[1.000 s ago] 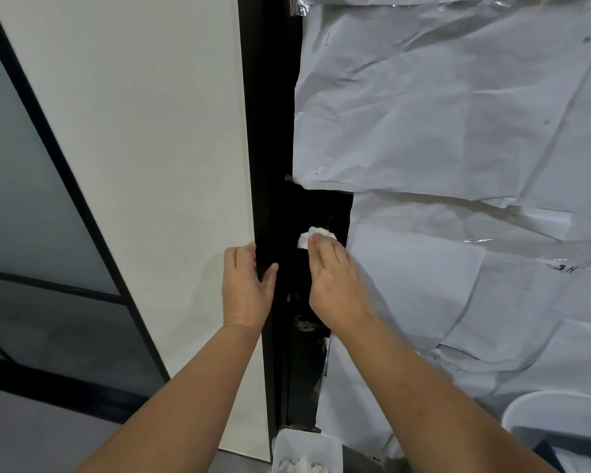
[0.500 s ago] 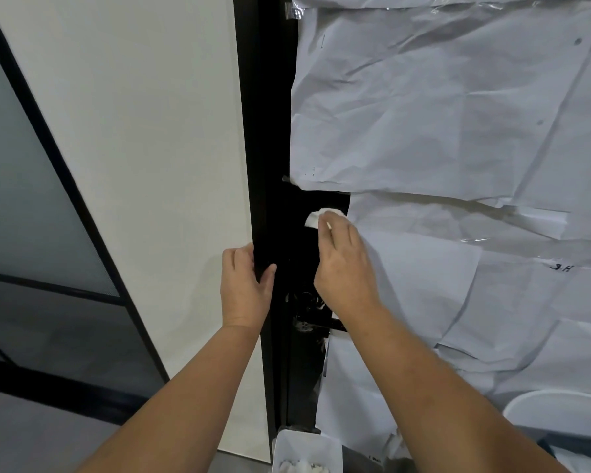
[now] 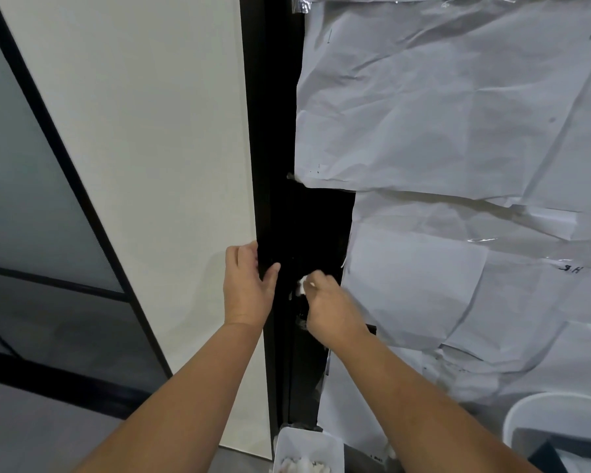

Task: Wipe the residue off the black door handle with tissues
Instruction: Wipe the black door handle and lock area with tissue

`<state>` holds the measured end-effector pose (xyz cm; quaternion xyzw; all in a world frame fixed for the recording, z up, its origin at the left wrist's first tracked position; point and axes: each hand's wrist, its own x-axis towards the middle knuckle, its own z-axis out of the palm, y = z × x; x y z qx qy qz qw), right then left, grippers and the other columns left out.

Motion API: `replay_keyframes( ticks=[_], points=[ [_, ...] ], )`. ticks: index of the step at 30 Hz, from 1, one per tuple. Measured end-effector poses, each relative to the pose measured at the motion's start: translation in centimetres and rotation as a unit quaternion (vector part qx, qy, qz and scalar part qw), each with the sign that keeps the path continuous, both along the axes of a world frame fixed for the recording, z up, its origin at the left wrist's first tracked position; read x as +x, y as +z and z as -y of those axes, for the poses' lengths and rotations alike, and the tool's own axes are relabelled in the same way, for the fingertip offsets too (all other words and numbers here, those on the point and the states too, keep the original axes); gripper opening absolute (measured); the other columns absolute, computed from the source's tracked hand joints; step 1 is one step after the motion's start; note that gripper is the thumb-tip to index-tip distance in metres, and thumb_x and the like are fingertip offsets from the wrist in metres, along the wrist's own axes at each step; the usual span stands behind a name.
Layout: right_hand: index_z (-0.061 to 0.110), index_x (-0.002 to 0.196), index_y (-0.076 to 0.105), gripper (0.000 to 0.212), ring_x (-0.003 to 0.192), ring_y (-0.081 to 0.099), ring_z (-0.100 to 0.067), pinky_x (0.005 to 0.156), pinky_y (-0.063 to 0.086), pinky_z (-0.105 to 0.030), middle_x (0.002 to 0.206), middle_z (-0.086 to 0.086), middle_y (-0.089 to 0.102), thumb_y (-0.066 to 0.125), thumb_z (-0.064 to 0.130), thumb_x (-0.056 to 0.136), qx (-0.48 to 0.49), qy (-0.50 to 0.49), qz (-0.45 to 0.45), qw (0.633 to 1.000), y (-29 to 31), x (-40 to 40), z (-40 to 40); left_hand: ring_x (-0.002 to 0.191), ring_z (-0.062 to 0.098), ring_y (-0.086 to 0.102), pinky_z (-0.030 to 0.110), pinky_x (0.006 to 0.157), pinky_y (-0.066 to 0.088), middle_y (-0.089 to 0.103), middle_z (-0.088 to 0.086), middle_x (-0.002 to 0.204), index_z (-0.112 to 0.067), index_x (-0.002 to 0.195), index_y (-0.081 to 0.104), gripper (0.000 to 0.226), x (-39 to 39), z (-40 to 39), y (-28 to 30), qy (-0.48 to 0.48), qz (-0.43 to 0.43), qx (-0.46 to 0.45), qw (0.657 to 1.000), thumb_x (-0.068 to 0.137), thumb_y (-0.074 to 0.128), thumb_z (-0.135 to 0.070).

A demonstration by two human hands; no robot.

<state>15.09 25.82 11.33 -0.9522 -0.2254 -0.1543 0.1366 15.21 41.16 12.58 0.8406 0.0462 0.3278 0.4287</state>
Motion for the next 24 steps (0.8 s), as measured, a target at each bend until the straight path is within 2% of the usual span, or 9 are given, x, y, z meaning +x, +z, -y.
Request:
replay_keyframes(
  ticks=[3,6,10,12,15,18,20,22,24],
  points=[
    [0.006,0.117,0.058,0.039,0.097,0.047,-0.016,0.07,0.04,-0.02,0.121,-0.002,0.047,0.055,-0.001,0.079,0.05,-0.009,0.005,0.999,0.5,0.2,-0.2,0.088,0.005,0.054,0.014,0.08,0.048,0.044,-0.009,0.107,-0.02,0.12,0.052,0.041,-0.1,-0.2,0.2,-0.011,-0.002,-0.001,1.0,0.085,0.074,-0.019],
    [0.004,0.13,0.049,0.055,0.108,0.046,-0.018,0.085,0.047,-0.024,0.131,-0.005,0.044,0.057,-0.005,0.076,0.093,0.003,0.072,0.993,2.1,0.9,-0.9,0.089,0.004,0.053,0.008,0.076,0.043,0.043,-0.011,0.106,-0.022,0.122,0.052,0.045,-0.2,-0.4,0.2,-0.018,-0.014,0.001,1.0,0.083,0.076,-0.017],
    [0.003,0.136,0.043,0.062,0.126,0.04,-0.021,0.105,0.041,-0.03,0.139,-0.007,0.04,0.059,-0.005,0.077,0.029,0.033,0.095,0.994,2.3,1.0,-1.5,0.088,0.003,0.053,0.005,0.075,0.042,0.043,-0.012,0.106,-0.024,0.123,0.051,0.048,-0.1,-0.6,0.0,-0.023,-0.014,0.007,1.0,0.083,0.076,-0.017],
    [0.005,0.135,0.043,0.061,0.123,0.042,-0.019,0.099,0.043,-0.026,0.137,-0.005,0.041,0.062,-0.001,0.078,-0.01,0.04,0.072,0.997,1.6,0.8,-1.1,0.088,0.003,0.052,0.005,0.075,0.042,0.042,-0.012,0.106,-0.023,0.123,0.051,0.048,-0.2,-0.6,0.0,-0.023,-0.011,0.018,1.0,0.082,0.076,-0.017],
    [0.009,0.128,0.05,0.053,0.103,0.048,-0.015,0.076,0.042,-0.019,0.126,0.0,0.043,0.065,0.004,0.078,-0.029,0.037,0.007,0.999,0.1,0.3,-0.5,0.088,0.003,0.052,0.003,0.072,0.041,0.043,-0.01,0.106,-0.022,0.122,0.051,0.048,-0.2,-0.7,0.0,-0.027,-0.013,0.014,0.999,0.082,0.076,-0.016],
    [0.005,0.12,0.057,0.046,0.104,0.05,-0.017,0.082,0.051,-0.024,0.122,-0.003,0.049,0.062,-0.002,0.075,0.018,0.028,0.054,0.998,0.5,0.0,-0.3,0.088,0.003,0.053,0.003,0.073,0.041,0.044,-0.01,0.107,-0.024,0.122,0.051,0.05,-0.2,-0.8,0.2,-0.031,-0.017,0.011,0.999,0.081,0.077,-0.016],
    [0.003,0.126,0.053,0.052,0.112,0.048,-0.018,0.093,0.046,-0.025,0.126,-0.005,0.05,0.06,-0.006,0.075,0.032,0.047,0.102,0.993,1.3,0.3,-0.4,0.089,0.003,0.053,0.003,0.074,0.042,0.045,-0.011,0.108,-0.025,0.122,0.051,0.051,-0.3,-0.9,0.2,-0.032,-0.02,0.01,0.999,0.08,0.078,-0.015],
    [0.003,0.131,0.047,0.058,0.12,0.044,-0.019,0.102,0.042,-0.027,0.132,-0.006,0.046,0.06,-0.005,0.076,0.012,0.063,0.093,0.994,1.9,0.6,-0.6,0.089,0.003,0.053,0.004,0.075,0.042,0.044,-0.011,0.108,-0.025,0.122,0.05,0.052,-0.4,-0.9,0.2,-0.034,-0.022,0.009,0.999,0.08,0.078,-0.014],
    [0.006,0.133,0.046,0.059,0.121,0.043,-0.018,0.101,0.041,-0.027,0.135,-0.004,0.043,0.063,0.0,0.077,-0.021,0.063,0.048,0.997,1.5,0.7,-0.8,0.088,0.003,0.052,0.01,0.079,0.046,0.043,-0.011,0.108,-0.024,0.124,0.05,0.053,-0.4,-0.9,0.2,-0.036,-0.021,0.017,0.999,0.08,0.077,-0.014]
  ],
)
